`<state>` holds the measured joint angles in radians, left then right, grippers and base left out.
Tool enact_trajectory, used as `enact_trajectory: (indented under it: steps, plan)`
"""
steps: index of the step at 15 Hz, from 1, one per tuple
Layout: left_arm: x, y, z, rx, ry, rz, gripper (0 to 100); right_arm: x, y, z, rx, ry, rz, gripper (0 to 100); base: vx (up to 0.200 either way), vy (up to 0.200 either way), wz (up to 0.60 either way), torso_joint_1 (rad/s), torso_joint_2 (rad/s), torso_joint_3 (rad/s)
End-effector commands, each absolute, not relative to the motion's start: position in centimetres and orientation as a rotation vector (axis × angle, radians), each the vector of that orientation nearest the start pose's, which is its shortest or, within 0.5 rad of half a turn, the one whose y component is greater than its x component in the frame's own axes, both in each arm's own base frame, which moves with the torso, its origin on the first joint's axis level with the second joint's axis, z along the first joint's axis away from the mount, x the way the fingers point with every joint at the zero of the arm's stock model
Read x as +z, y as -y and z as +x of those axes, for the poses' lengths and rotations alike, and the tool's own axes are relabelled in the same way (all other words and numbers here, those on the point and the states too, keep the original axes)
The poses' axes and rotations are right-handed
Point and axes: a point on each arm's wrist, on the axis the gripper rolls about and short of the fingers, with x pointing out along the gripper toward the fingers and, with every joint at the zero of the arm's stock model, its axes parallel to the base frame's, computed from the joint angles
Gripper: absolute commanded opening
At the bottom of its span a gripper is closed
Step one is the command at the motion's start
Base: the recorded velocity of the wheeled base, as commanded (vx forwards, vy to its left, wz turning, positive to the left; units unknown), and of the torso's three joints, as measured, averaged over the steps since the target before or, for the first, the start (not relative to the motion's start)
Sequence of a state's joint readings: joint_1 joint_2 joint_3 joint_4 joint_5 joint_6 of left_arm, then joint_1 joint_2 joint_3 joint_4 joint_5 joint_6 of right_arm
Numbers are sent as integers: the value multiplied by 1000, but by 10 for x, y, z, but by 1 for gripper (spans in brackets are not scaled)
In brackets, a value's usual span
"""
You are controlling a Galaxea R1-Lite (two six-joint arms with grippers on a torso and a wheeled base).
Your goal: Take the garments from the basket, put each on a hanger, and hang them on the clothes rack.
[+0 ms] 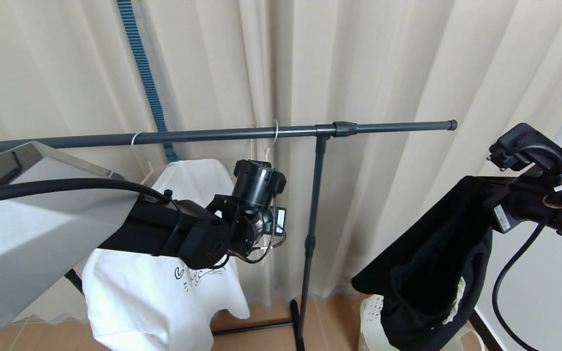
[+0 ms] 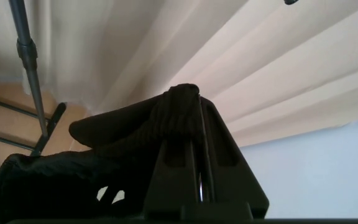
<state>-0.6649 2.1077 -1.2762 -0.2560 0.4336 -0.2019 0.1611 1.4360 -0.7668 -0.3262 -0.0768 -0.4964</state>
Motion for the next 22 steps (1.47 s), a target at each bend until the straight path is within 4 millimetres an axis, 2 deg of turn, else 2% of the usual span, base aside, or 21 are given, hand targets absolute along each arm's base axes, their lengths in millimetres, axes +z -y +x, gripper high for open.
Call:
enact_trajectory:
  steps: [1,8,12,17,20,22]
  plan:
    - [134,244,327,-175,-489,92,0,213,-37,237,167,-314,-533,0,0,0,0,0,0,0]
    - [163,229,305,-206,-451,75,0,213,-37,239,168,-317,-533,0,0,0,0,0,0,0]
    - [174,222,285,-372,-475,38,0,213,-37,239,168,-317,-533,0,0,0,0,0,0,0]
    - [178,210,268,-476,-497,16,0,213,-39,238,177,-315,-534,0,0,0,0,0,0,0]
    - [177,192,250,-530,-491,29,0,213,-41,238,187,-312,-535,0,0,0,0,0,0,0]
    - [174,178,238,-562,-468,51,0,213,-50,237,221,-300,-537,0,0,0,0,0,0,0]
